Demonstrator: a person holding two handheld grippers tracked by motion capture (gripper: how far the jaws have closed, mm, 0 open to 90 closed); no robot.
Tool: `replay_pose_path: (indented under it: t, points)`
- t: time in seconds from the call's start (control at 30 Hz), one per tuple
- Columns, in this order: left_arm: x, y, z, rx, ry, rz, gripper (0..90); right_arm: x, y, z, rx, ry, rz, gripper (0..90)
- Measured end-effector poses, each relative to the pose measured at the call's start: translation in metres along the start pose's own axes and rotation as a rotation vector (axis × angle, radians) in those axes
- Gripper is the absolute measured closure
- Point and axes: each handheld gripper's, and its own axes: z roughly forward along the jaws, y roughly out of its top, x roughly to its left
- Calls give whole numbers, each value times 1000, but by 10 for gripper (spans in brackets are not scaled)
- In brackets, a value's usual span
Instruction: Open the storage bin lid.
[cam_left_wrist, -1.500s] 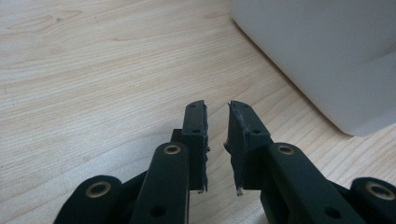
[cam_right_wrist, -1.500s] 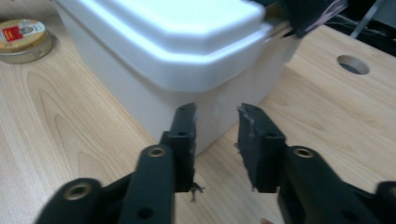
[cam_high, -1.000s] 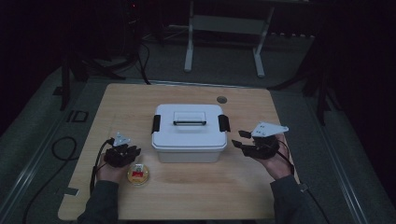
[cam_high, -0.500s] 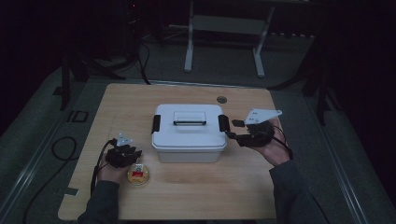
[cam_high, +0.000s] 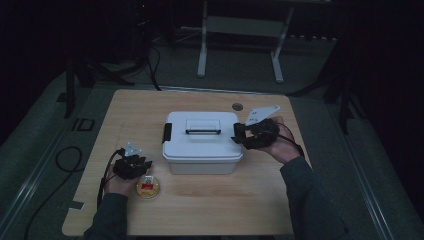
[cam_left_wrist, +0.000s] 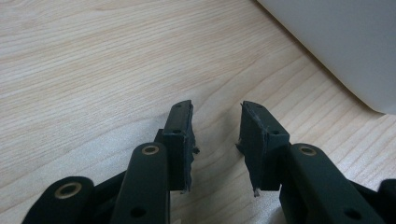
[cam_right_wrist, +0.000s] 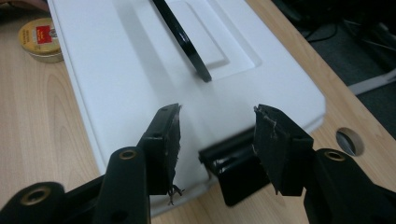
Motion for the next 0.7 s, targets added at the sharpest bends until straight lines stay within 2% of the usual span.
replay_pose_path:
  t: [0.2,0.7]
  points:
    - [0,1,1,-2,-7,-3,652,-4,13,9,26,22,-19,494]
    - [0,2,2,-7,-17,-10,655,-2,56,23,143,61,-146,491]
